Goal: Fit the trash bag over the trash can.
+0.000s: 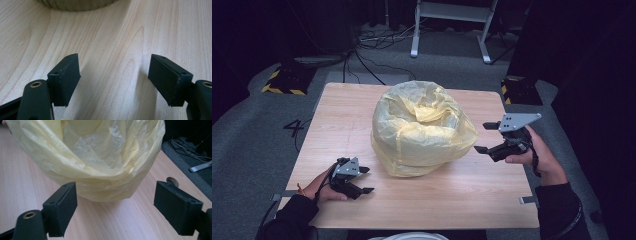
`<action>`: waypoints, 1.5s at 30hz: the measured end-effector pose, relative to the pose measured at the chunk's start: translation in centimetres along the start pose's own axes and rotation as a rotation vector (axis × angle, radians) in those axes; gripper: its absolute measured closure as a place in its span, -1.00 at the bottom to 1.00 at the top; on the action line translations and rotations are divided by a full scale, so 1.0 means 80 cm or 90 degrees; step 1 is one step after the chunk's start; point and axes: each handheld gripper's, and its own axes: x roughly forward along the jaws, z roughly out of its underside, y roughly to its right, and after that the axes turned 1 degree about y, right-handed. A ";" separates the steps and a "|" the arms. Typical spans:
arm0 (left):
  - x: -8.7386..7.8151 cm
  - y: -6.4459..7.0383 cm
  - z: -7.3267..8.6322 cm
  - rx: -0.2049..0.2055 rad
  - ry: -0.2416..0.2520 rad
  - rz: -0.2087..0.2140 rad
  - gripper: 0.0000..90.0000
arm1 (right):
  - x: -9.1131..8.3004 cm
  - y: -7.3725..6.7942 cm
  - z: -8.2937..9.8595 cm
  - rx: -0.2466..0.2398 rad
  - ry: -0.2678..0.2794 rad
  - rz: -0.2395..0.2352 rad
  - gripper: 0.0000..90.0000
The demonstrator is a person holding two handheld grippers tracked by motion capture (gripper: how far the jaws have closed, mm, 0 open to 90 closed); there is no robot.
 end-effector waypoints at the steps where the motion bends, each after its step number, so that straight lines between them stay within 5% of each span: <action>1: 0.000 0.000 0.000 0.000 0.000 0.000 -0.44 | 0.001 -0.001 0.002 -0.001 -0.001 -0.001 -0.58; 13: 0.000 0.000 0.000 -0.001 0.001 0.001 -0.44 | 0.020 -0.009 0.033 0.003 -0.019 0.018 -0.58; 26: 0.000 -0.001 0.000 -0.003 0.002 0.003 -0.44 | 0.051 -0.028 0.081 -0.011 -0.081 0.023 -0.57; 30: 0.000 -0.001 0.000 -0.003 0.002 0.004 -0.44 | 0.057 -0.034 0.099 0.010 -0.077 0.013 -0.56; 40: 0.000 0.000 0.000 0.000 0.000 0.000 -0.44 | 0.079 -0.055 0.139 0.015 -0.144 0.019 -0.57; 45: 0.000 -0.001 0.000 -0.002 0.001 0.002 -0.44 | 0.082 -0.062 0.156 0.033 -0.138 0.000 -0.57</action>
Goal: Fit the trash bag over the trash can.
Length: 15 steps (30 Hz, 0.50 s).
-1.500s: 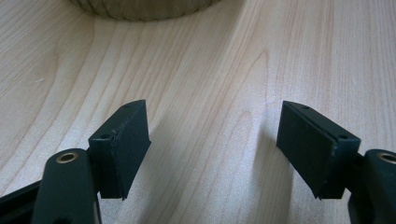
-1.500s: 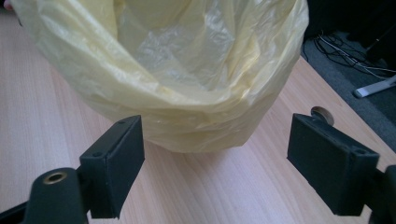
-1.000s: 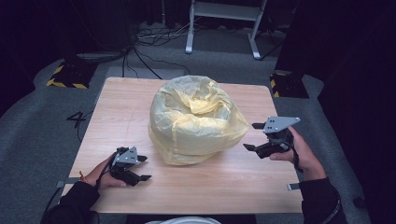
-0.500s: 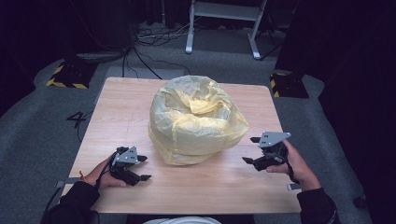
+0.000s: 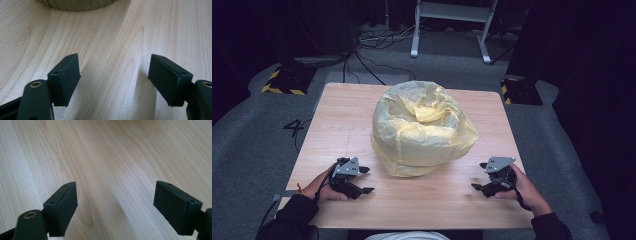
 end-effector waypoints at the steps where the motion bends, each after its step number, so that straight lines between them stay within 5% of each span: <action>1: 0.000 0.000 0.000 -0.002 0.001 0.001 -0.44 | 0.001 -0.001 0.003 -0.001 0.000 0.002 -0.57; 15: 0.000 0.000 0.000 0.000 0.000 0.000 -0.44 | 0.014 -0.020 0.052 0.088 0.052 -0.010 -0.65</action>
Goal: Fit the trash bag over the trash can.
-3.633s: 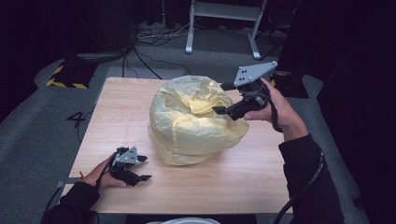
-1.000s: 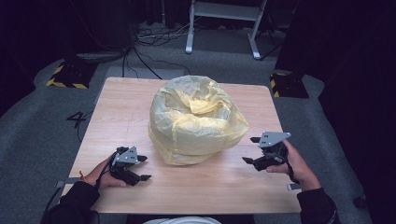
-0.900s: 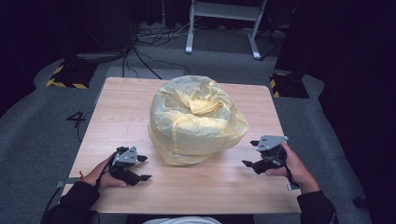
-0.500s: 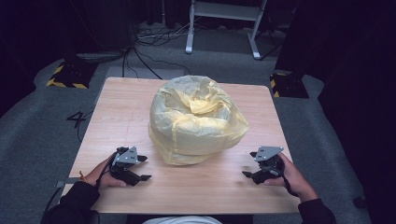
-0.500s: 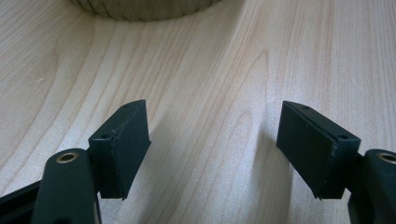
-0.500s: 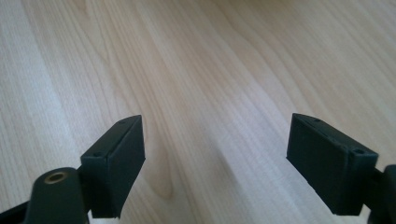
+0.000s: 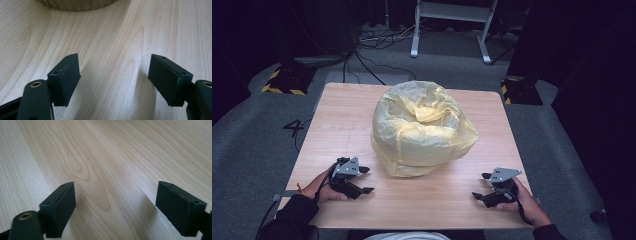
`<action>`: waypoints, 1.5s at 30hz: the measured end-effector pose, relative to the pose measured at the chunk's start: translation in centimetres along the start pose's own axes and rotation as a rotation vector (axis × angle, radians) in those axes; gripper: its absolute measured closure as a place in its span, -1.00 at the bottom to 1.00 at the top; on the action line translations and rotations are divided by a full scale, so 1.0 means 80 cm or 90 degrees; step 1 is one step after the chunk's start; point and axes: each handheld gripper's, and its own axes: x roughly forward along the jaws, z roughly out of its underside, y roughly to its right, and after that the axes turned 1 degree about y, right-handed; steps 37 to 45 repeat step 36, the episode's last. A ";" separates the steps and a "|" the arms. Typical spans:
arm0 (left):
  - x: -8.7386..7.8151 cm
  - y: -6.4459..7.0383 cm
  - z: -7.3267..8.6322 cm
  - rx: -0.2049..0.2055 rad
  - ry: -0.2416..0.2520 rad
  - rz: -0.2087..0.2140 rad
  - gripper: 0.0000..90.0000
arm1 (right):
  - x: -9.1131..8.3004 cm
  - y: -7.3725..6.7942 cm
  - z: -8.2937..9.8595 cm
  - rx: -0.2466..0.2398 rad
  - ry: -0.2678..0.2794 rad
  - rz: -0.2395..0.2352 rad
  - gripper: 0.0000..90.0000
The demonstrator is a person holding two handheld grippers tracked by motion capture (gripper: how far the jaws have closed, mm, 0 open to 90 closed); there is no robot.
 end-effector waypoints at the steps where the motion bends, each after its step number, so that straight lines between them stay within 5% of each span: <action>1: 0.000 0.000 0.000 0.000 0.000 -0.001 -0.44 | 0.001 0.000 0.003 0.014 0.010 -0.001 -0.66; 6: 0.000 0.000 0.000 0.000 0.000 0.000 -0.44 | 0.000 -0.001 0.014 0.044 0.042 0.000 -0.67; 45: -0.001 0.000 0.001 -0.004 0.000 -0.008 -0.44 | 0.001 0.001 0.014 0.041 0.040 -0.005 -0.69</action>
